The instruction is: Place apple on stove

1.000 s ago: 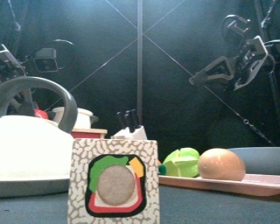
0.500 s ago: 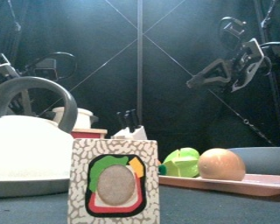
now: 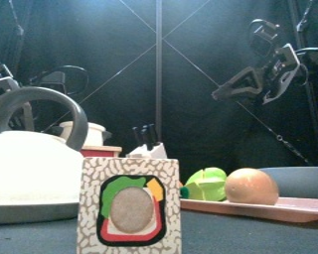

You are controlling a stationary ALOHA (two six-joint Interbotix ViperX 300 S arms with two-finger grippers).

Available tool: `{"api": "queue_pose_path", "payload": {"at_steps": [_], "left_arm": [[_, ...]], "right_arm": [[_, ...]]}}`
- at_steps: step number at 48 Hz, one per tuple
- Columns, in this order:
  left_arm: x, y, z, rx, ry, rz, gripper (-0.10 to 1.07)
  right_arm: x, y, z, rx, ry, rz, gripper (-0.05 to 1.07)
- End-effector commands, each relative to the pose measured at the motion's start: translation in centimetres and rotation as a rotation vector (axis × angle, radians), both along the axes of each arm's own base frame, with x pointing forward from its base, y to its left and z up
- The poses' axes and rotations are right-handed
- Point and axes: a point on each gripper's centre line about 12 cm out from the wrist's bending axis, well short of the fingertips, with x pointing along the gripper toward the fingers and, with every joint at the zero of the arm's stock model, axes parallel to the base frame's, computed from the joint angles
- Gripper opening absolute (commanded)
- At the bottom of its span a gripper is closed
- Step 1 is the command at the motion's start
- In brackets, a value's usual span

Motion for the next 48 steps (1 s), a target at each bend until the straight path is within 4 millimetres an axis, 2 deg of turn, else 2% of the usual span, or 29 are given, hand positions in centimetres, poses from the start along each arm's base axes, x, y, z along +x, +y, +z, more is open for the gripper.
{"api": "queue_pose_path", "payload": {"at_steps": [1,11,48], "left_arm": [[0.4,0.1,0.6,0.0,-0.025,0.003,0.98],[0.4,-0.1,0.8,0.004,-0.032,-0.008,0.98],[-1.1,-0.2,4.0,0.014,-0.198,-0.011,0.98]], "right_arm": [[0.3,-0.2,0.9,-0.004,-0.032,-0.005,0.02],[0.3,-0.2,0.9,-0.004,-0.032,-0.005,0.02],[0.4,-0.2,1.0,-0.003,-0.032,-0.006,0.02]]}}
